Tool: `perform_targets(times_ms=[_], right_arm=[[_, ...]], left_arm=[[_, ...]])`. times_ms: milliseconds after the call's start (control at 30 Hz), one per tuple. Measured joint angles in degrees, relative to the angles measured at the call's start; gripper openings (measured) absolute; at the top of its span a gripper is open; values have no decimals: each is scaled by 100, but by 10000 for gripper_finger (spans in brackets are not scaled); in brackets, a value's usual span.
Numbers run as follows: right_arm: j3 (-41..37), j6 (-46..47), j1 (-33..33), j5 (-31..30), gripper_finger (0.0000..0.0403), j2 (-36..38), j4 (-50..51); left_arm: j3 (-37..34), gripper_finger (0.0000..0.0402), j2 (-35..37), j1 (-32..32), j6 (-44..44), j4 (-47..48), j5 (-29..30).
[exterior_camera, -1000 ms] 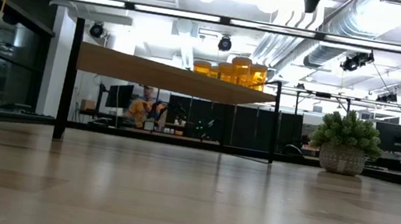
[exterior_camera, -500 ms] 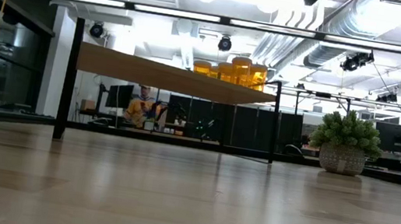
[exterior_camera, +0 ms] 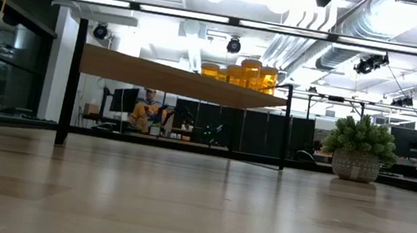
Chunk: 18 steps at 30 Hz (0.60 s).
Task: Pick and place medicine bottles onto shelf by color
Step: Put the pill bottle on the shelf aligned with the other pill bottles
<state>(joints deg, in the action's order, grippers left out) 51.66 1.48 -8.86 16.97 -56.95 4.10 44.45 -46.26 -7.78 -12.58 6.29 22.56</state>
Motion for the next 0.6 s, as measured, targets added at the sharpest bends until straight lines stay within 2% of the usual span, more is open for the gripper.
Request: perform_targets(times_ms=[167, 300, 467, 600], right_arm=[[0, 157, 0, -3, 0, 0, 0], [0, 162, -1, -4, 0, 0, -2], [0, 152, -2, -4, 0, 0, 0], [0, 152, -2, -4, 0, 0, 2]], left_arm=[[1348, 252, -707, -725, -742, 3108, -450], [1883, 237, -1343, -1646, -1481, 4780, -1101], [1649, 221, -1945, -2910, -2573, 5225, -1897], [1487, 220, -2406, -3741, -3410, 5208, -1971]])
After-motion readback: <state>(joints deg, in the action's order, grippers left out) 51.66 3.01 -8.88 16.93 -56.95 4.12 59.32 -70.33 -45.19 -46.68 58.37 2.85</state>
